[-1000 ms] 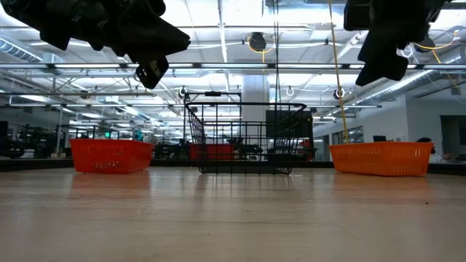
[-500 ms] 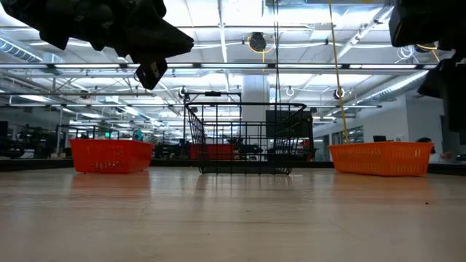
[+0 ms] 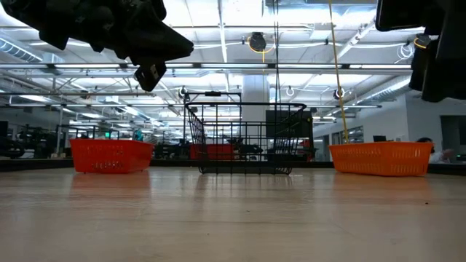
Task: Pick and place items into bin
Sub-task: Put the right white charger adapter into the wire basket
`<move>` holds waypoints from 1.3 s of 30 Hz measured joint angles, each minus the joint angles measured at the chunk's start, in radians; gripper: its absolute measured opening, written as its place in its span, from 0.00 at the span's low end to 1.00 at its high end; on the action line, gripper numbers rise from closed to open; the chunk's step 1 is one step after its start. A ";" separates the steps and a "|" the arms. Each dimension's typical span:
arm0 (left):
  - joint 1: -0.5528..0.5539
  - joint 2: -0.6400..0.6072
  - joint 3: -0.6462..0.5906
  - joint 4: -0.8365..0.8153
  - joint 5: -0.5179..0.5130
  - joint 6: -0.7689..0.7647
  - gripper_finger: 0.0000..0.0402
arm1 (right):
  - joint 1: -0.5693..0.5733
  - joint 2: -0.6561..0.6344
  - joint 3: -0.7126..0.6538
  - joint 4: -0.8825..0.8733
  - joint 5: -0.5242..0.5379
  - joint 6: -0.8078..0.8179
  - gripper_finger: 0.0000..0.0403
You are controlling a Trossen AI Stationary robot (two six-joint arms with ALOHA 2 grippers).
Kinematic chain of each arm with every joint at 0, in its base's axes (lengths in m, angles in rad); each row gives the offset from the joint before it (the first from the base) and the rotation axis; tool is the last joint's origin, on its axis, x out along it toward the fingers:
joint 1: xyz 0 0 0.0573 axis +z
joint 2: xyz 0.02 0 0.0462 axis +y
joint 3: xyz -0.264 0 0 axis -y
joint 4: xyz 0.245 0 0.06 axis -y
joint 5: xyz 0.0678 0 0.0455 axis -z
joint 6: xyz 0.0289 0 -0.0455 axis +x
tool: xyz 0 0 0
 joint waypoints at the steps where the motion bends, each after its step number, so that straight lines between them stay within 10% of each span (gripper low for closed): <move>1: 0.000 0.000 0.000 0.000 0.000 0.000 0.08 | 0.000 0.006 0.004 0.008 0.000 0.004 0.44; 13: 0.000 0.000 0.000 0.001 0.000 -0.001 0.08 | 0.070 0.202 0.276 -0.069 0.050 -0.087 0.38; 24: 0.000 0.000 0.000 0.000 -0.001 -0.025 0.08 | 0.141 0.443 0.642 -0.683 -0.033 0.107 0.38; 39: 0.000 0.000 0.000 -0.023 -0.029 -0.017 0.08 | 0.155 0.507 0.647 -0.580 -0.103 0.153 0.59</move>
